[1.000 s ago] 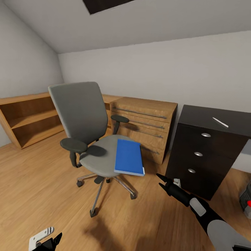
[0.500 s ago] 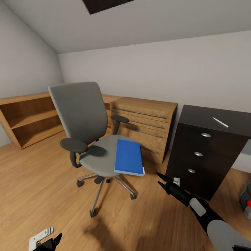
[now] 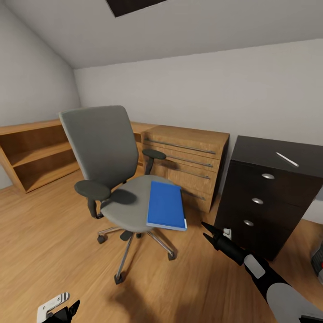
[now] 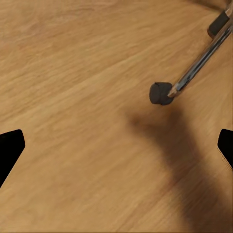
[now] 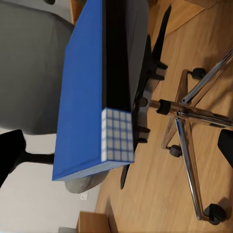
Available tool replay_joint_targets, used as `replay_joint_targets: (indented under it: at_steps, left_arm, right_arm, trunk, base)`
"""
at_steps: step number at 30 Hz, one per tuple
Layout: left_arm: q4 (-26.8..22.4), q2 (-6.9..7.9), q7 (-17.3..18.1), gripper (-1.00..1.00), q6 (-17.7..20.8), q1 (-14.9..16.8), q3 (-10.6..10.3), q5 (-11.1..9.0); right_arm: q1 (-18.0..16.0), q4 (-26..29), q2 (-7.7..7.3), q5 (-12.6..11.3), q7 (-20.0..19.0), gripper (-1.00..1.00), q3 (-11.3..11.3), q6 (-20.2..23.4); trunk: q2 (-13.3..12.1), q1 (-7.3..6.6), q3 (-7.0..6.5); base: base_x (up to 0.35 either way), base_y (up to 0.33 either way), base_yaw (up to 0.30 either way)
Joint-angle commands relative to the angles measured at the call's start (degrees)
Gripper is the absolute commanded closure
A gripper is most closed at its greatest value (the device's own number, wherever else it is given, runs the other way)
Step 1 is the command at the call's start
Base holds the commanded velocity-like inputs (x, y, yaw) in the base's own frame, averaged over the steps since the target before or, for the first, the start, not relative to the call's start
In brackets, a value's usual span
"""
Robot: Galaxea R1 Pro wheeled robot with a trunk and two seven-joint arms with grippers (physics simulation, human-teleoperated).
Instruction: In the bedroom, organize the workspace by keeping the computer under the desk, ensuring the monitor is on the desk, placing the keyboard on the desk next to the monitor, placing the mouse on the desk next to the keyboard, moving the folder from the swivel chair onto the desk next to the mouse, stacking the notebook on top of the folder with the pen on top of the notebook, and positioning the swivel chair next to the desk.
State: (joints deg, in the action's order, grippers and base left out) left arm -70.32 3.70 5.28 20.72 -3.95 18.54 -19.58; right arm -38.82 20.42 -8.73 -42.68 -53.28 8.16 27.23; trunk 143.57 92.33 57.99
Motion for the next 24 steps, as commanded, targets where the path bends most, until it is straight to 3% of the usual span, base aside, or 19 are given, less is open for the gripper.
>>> replay_joint_targets:
  at_steps: [1,8,24]
  left_arm:
    - [-0.1,-0.01,0.2,-1.00,0.4,0.0,0.1,-0.4]
    - [-0.1,-0.01,0.1,-1.00,0.4,0.0,0.1,-0.4]
    - [-0.1,0.02,0.0,-1.00,0.4,0.0,0.9,-0.8]
  right_arm:
    - [0.0,0.0,0.00,-0.3,-0.1,-1.00,0.1,0.5]
    - [0.0,-0.2,0.01,-0.3,-0.1,-1.00,0.2,0.5]
    - [0.0,-0.3,0.03,-0.3,0.0,-1.00,0.2,0.5]
  trunk:
    - [0.0,0.01,0.04]
    - [0.0,0.01,0.04]
    - [0.0,0.07,0.49]
  base:
    - [0.239,0.000,0.000]
    - [0.117,0.000,0.000]
    - [0.010,0.000,0.000]
